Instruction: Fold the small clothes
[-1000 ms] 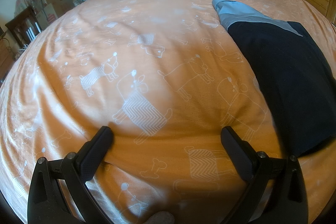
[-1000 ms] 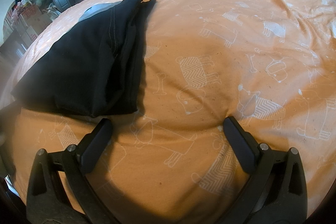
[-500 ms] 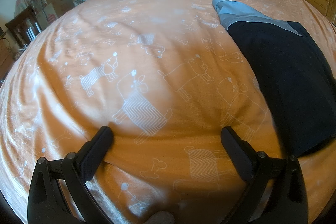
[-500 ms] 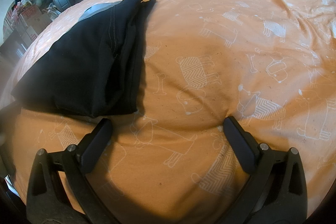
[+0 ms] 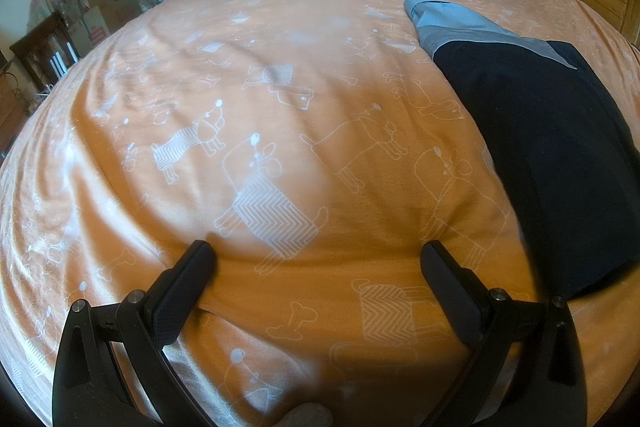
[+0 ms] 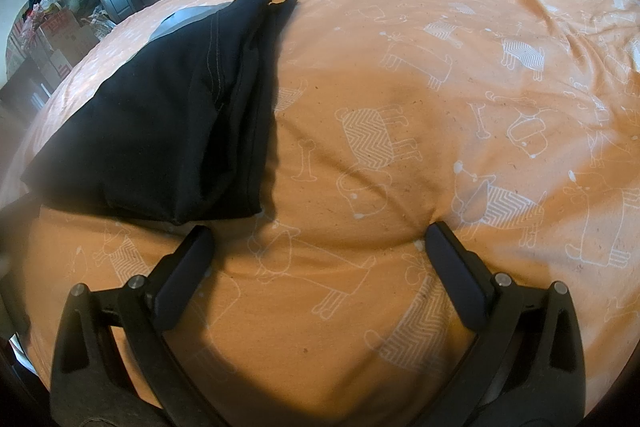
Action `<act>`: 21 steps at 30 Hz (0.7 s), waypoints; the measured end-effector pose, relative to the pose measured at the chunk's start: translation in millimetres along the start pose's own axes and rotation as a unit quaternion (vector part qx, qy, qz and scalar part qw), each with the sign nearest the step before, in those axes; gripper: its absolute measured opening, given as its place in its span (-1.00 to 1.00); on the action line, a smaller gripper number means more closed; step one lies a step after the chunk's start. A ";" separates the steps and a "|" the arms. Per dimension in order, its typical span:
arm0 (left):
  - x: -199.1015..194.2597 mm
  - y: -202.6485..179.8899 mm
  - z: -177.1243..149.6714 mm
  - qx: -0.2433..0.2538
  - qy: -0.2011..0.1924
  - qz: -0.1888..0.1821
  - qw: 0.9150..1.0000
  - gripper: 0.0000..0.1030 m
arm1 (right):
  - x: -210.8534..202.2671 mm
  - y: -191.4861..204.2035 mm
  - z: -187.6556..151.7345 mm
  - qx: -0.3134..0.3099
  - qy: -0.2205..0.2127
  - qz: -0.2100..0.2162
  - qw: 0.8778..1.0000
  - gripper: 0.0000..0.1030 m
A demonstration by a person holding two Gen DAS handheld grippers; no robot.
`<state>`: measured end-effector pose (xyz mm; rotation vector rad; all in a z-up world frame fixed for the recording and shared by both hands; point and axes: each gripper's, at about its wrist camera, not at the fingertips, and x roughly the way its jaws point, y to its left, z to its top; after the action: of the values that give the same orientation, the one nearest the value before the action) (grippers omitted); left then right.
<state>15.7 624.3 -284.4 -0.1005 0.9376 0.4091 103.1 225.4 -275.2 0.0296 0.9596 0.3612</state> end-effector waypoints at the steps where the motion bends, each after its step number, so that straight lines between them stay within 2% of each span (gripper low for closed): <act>1: 0.0 0.6 -0.2 0.000 0.000 0.000 1.000 1.00 | 0.3 0.6 0.1 0.000 0.000 0.000 1.000 1.00; 21: -0.1 0.2 -0.3 -0.001 0.000 0.000 1.000 1.00 | 0.3 -0.6 0.4 0.002 -0.001 0.003 1.000 1.00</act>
<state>15.4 624.4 -284.5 -0.1018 0.9367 0.4090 103.7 224.9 -275.4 0.0367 0.9576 0.3655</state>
